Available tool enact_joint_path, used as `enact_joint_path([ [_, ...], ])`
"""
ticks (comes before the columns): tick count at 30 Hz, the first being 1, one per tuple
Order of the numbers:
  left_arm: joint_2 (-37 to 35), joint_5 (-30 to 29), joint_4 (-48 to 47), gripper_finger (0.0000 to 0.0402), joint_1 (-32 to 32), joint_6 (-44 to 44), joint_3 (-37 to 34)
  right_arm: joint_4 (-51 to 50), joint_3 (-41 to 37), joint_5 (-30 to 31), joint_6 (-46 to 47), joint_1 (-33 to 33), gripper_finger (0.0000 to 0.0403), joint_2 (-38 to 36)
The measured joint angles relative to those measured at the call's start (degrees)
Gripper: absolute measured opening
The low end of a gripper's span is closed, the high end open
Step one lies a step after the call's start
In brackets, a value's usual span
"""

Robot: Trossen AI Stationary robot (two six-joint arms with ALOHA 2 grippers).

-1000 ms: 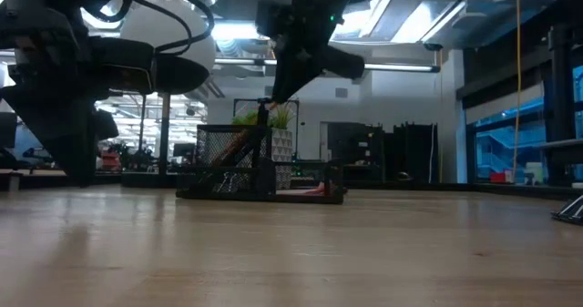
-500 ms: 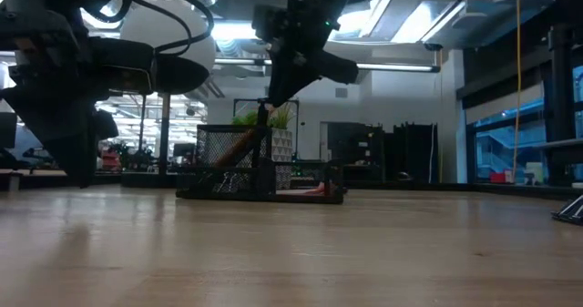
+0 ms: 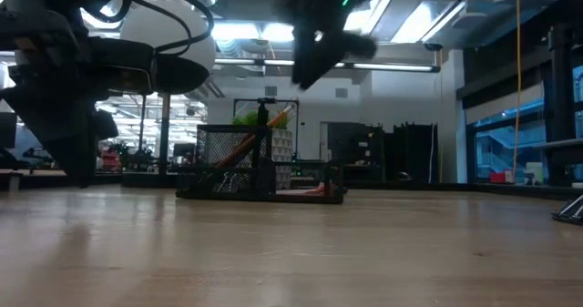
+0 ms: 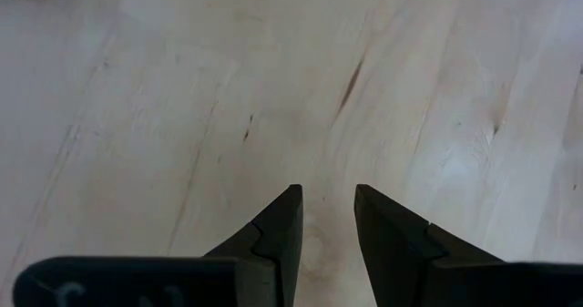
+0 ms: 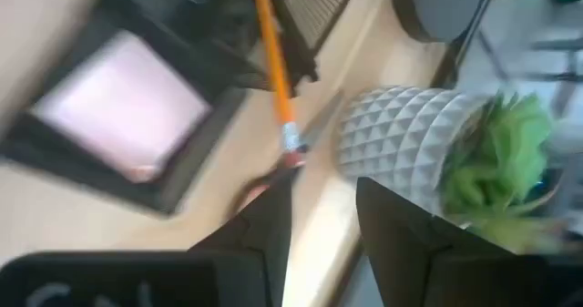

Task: Pick and place office supplies into organizer
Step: Put the black binder clip into the black desk organizer

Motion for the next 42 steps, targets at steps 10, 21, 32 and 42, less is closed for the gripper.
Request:
enact_joint_path([
  [10,0.0,1.4,0.1,0.0097,0.0,0.0,0.0,-21.2,0.0,-24.1,30.6,0.4,0.0129,-11.9],
  [21,0.0,1.2,0.1,0.0097,0.0,0.0,0.0,-17.1,-21.1,-28.1,63.5,9.4,0.0129,-26.6],
  [32,0.0,1.2,0.1,0.0097,0.0,0.0,0.0,5.2,-51.9,-31.2,104.6,22.1,0.0129,-35.7],
  [42,0.0,0.8,0.1,0.0097,0.0,0.0,0.0,17.3,-61.6,-31.8,115.2,23.7,0.0129,-35.7],
])
